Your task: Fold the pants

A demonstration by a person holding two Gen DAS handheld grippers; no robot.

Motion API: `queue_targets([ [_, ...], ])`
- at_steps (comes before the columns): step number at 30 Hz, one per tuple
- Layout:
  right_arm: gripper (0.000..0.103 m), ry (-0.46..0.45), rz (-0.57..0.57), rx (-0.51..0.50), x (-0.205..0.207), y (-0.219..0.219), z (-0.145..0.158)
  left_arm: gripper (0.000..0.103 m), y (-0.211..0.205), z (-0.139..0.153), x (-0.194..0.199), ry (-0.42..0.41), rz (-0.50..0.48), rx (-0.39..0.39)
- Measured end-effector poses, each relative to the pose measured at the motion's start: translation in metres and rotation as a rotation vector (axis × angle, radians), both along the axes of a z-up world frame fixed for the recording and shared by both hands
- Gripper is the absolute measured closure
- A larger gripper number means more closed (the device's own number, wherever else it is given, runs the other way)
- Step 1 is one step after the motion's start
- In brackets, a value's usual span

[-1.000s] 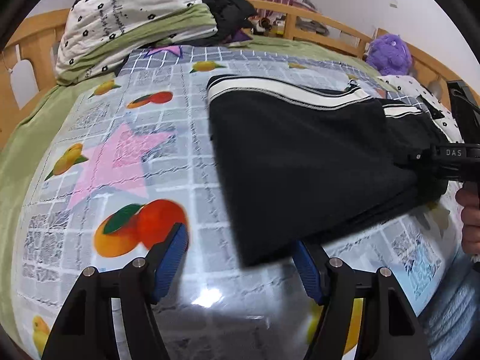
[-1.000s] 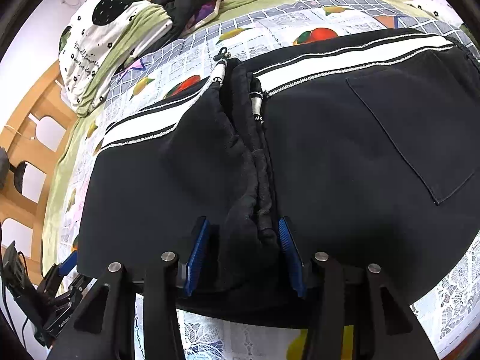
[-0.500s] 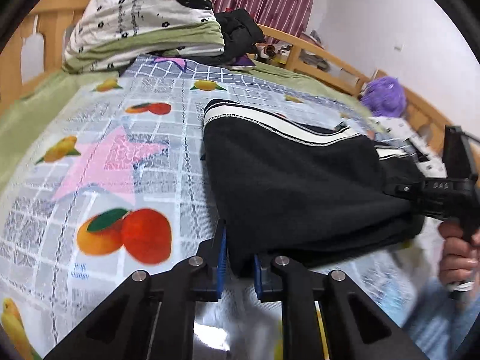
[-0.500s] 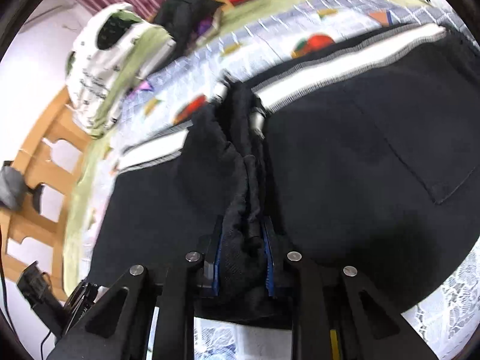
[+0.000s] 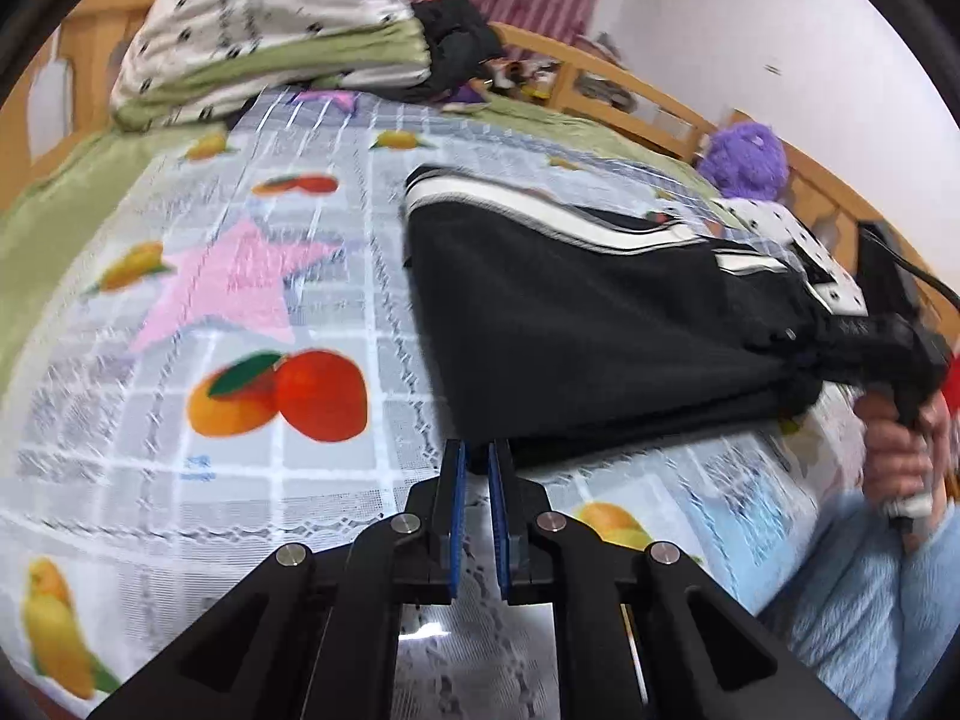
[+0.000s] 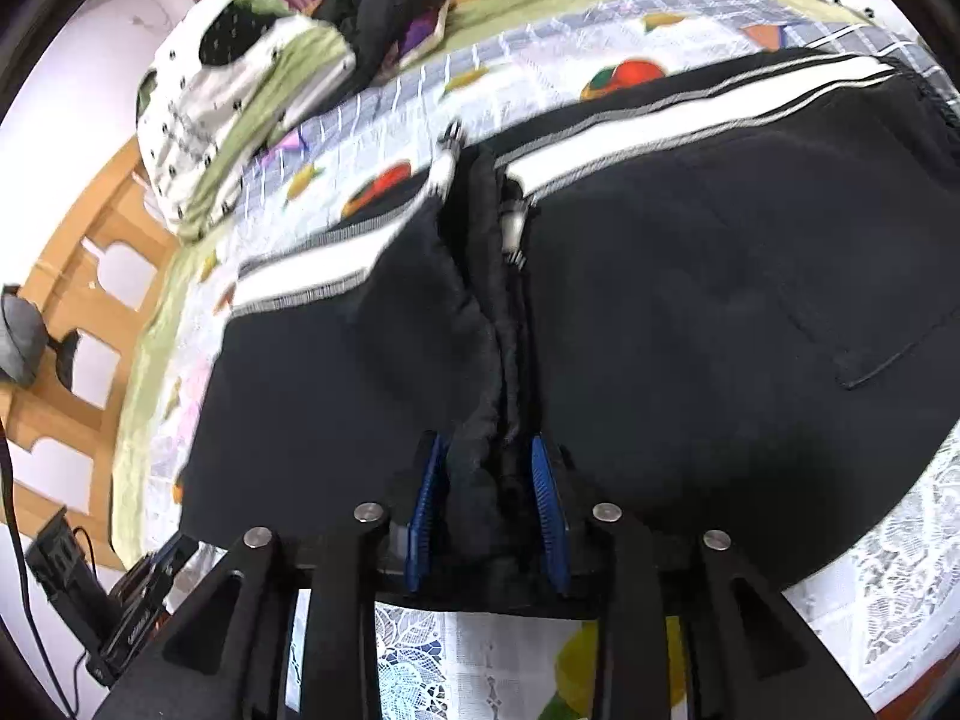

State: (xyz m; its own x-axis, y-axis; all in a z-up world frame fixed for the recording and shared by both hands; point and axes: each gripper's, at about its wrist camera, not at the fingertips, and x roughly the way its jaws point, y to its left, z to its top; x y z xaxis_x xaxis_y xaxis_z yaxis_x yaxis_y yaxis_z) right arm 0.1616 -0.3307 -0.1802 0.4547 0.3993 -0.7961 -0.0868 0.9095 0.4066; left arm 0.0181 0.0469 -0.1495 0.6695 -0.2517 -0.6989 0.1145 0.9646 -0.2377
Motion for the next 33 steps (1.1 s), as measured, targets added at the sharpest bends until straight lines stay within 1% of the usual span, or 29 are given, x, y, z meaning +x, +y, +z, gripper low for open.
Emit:
queue_targets([
  [1,0.063,-0.001,-0.014,0.003,0.002,-0.004,0.001,0.094,-0.001,0.005,-0.004,-0.015,-0.016,0.005],
  [2,0.063,0.006,-0.027,0.013,0.004,-0.008,0.001,0.094,-0.001,0.012,-0.009,-0.038,-0.029,0.009],
  [4,0.063,0.033,-0.051,0.071,0.009,-0.014,-0.004,0.094,-0.001,0.019,-0.013,-0.061,-0.034,0.004],
  [6,0.063,0.052,-0.064,0.098,0.02,-0.015,-0.007,0.089,0.0,0.021,-0.012,-0.064,-0.022,-0.015],
  [9,0.062,0.039,-0.06,0.06,0.045,-0.001,-0.005,0.088,0.001,0.018,0.001,-0.049,0.011,-0.006],
  [11,0.058,0.042,-0.036,0.042,0.057,0.009,-0.007,0.088,0.003,0.017,0.008,-0.045,0.031,-0.019],
  [13,0.053,0.07,0.014,0.042,0.073,0.021,-0.014,0.088,0.005,0.016,0.014,-0.042,0.053,-0.041],
  [14,0.05,0.088,0.043,0.021,0.081,0.029,-0.019,0.088,0.007,0.016,0.018,-0.043,0.068,-0.055],
  [15,0.051,0.071,0.053,-0.015,0.085,0.035,-0.019,0.088,0.008,0.015,0.022,-0.043,0.081,-0.064],
  [16,0.062,0.048,0.06,-0.048,0.084,0.037,-0.018,0.088,0.01,0.015,0.025,-0.041,0.094,-0.075],
  [17,0.077,0.026,0.075,-0.106,0.084,0.044,-0.016,0.088,0.012,0.014,0.029,-0.037,0.112,-0.096],
  [18,0.09,0.012,0.084,-0.125,0.083,0.045,-0.014,0.088,0.014,0.013,0.032,-0.035,0.124,-0.116],
  [19,0.091,-0.022,0.07,-0.101,0.078,0.041,-0.005,0.088,0.016,0.013,0.034,-0.034,0.13,-0.136],
  [21,0.091,-0.125,0.063,-0.012,0.065,0.026,0.021,0.088,0.017,0.015,0.038,-0.04,0.124,-0.18],
  [22,0.092,-0.166,0.079,-0.012,0.061,0.023,0.03,0.088,0.017,0.016,0.039,-0.044,0.115,-0.193],
  [23,0.091,-0.174,0.077,-0.044,0.063,0.021,0.03,0.088,0.014,0.016,0.041,-0.048,0.106,-0.198],
  [24,0.091,-0.148,0.061,-0.09,0.068,0.021,0.022,0.088,0.01,0.016,0.043,-0.051,0.095,-0.187],
  [25,0.09,-0.092,0.043,-0.128,0.076,0.021,0.009,0.088,0.006,0.015,0.046,-0.048,0.088,-0.172],
  [27,0.086,0.019,0.025,-0.153,0.087,0.021,-0.017,0.088,-0.003,0.012,0.05,-0.032,0.074,-0.133],
  [28,0.084,0.008,0.028,-0.15,0.086,0.021,-0.016,0.088,-0.006,0.011,0.051,-0.026,0.069,-0.125],
  [30,0.08,-0.015,0.021,-0.179,0.078,0.019,-0.002,0.088,-0.01,0.011,0.053,-0.023,0.064,-0.134],
  [32,0.079,-0.109,0.004,-0.191,0.054,0.016,0.024,0.087,-0.012,0.015,0.053,-0.04,0.064,-0.141],
  [33,0.077,-0.164,0.008,-0.198,0.038,0.015,0.035,0.083,-0.013,0.017,0.054,-0.046,0.062,-0.139],
])
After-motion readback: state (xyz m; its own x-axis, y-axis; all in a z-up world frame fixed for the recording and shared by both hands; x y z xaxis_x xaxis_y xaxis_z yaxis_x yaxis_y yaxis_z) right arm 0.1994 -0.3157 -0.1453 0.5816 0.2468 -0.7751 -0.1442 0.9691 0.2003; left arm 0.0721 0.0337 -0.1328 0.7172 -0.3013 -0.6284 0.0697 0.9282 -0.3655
